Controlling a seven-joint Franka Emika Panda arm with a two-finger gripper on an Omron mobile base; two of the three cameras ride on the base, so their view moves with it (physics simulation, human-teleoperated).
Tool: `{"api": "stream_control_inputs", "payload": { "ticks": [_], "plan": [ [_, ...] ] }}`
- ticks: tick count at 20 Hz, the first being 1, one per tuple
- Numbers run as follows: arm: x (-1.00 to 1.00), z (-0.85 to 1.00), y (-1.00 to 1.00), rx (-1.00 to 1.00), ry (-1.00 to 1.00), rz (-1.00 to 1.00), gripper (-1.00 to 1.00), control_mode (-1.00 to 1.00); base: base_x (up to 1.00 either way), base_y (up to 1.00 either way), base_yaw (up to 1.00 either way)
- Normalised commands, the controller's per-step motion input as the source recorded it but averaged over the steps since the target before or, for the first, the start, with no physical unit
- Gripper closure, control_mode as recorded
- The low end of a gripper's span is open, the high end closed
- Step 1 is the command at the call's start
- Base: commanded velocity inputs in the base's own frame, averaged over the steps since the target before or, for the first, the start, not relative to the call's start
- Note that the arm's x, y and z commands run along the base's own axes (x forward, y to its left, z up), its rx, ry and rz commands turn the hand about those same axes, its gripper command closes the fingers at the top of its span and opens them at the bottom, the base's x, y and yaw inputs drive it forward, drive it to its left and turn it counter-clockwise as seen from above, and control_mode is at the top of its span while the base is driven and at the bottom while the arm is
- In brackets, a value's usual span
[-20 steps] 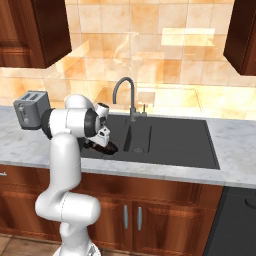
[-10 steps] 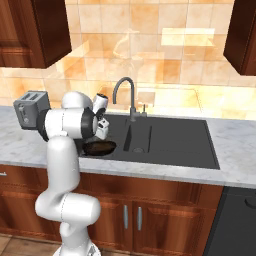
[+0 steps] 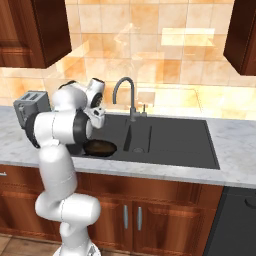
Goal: Move the pot and pan from the stove into the sink.
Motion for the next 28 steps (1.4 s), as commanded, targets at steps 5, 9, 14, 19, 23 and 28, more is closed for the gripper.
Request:
{"api": "stream_control_inputs", "payload": {
  "ticks": [5,9,14,19,23,28],
  "plan": [
    [-0.8,0.77,0.0,0.0,-0.01,0.0,-1.0,-1.0,0.0,0.0,0.0],
    [-1.0,0.58,-0.07,0.0,-0.1,0.01,-1.0,-1.0,0.0,0.0,0.0],
    [-1.0,0.39,-0.11,-0.02,-0.14,0.02,-1.0,-1.0,0.0,0.0,0.0],
    [-0.84,0.43,-0.12,-0.07,-0.32,0.04,-1.0,-1.0,0.0,0.0,0.0],
    [-0.63,0.28,-0.14,-0.1,-0.42,0.06,-1.0,-1.0,0.0,0.0,0.0],
    [-0.43,0.07,-0.17,-0.13,-0.46,0.13,-1.0,-1.0,0.0,0.0,0.0]
  ]
}}
